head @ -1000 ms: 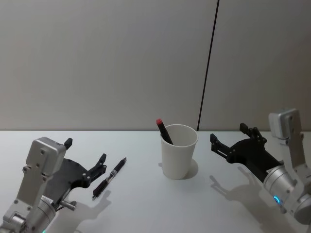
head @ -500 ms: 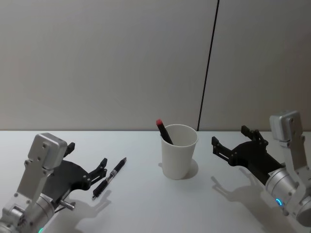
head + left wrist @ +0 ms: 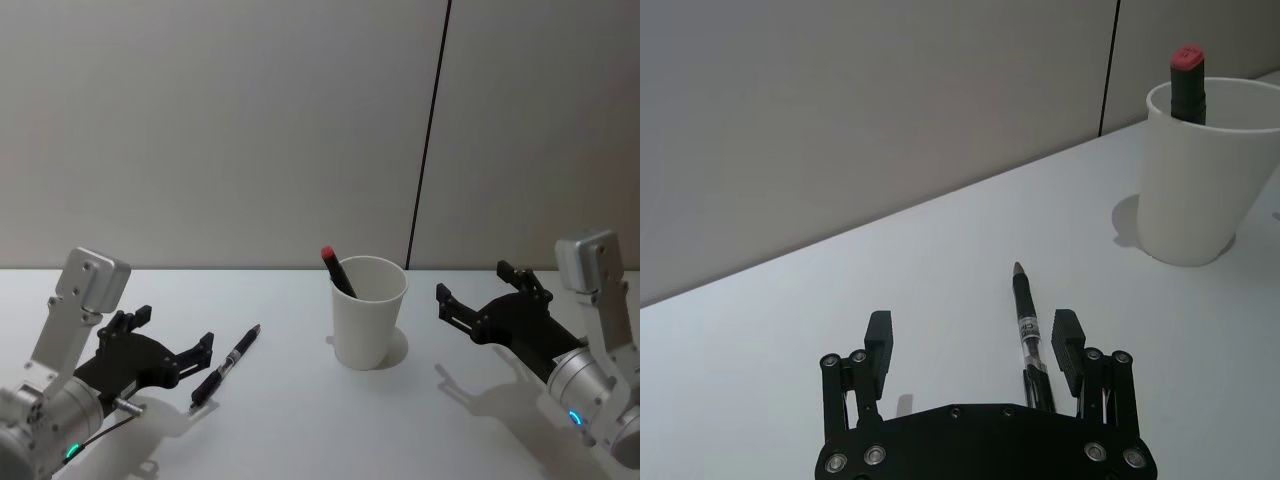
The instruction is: Place the pen into the pen holder.
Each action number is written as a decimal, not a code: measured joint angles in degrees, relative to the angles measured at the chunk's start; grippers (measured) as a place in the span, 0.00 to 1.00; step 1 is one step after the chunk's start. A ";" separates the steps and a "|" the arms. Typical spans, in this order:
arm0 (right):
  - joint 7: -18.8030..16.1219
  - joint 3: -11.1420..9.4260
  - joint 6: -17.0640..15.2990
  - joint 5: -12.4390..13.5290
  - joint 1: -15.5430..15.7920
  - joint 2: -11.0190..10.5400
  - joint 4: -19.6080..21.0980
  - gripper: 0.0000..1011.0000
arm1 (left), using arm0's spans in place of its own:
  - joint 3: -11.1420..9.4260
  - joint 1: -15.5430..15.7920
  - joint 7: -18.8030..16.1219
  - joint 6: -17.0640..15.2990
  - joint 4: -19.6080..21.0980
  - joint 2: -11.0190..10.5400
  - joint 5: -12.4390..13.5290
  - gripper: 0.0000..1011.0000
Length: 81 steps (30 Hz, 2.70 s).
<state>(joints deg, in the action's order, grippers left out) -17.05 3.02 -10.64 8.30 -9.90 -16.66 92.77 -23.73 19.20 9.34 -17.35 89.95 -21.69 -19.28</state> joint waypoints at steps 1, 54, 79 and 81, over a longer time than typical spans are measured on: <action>0.00 0.00 0.00 0.00 0.00 -0.01 0.01 0.99 | 0.02 0.64 0.83 -1.00 -0.67 0.04 -0.46 0.99; 0.01 0.00 0.01 -0.01 0.08 -0.08 0.01 0.99 | -2.09 7.95 9.66 -3.45 -14.08 4.82 -0.56 0.99; 0.01 0.00 0.00 -0.01 0.08 -0.08 0.01 0.99 | -2.03 9.42 11.40 -2.94 -18.35 6.88 -0.82 0.99; 0.01 0.00 0.01 -0.01 0.08 -0.08 0.01 0.99 | -2.07 9.50 11.45 -2.94 -18.48 6.95 -0.79 0.99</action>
<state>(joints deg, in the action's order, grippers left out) -17.04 3.02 -10.64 8.29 -9.82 -16.74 92.78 -25.80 28.70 20.79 -20.30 71.47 -14.73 -20.07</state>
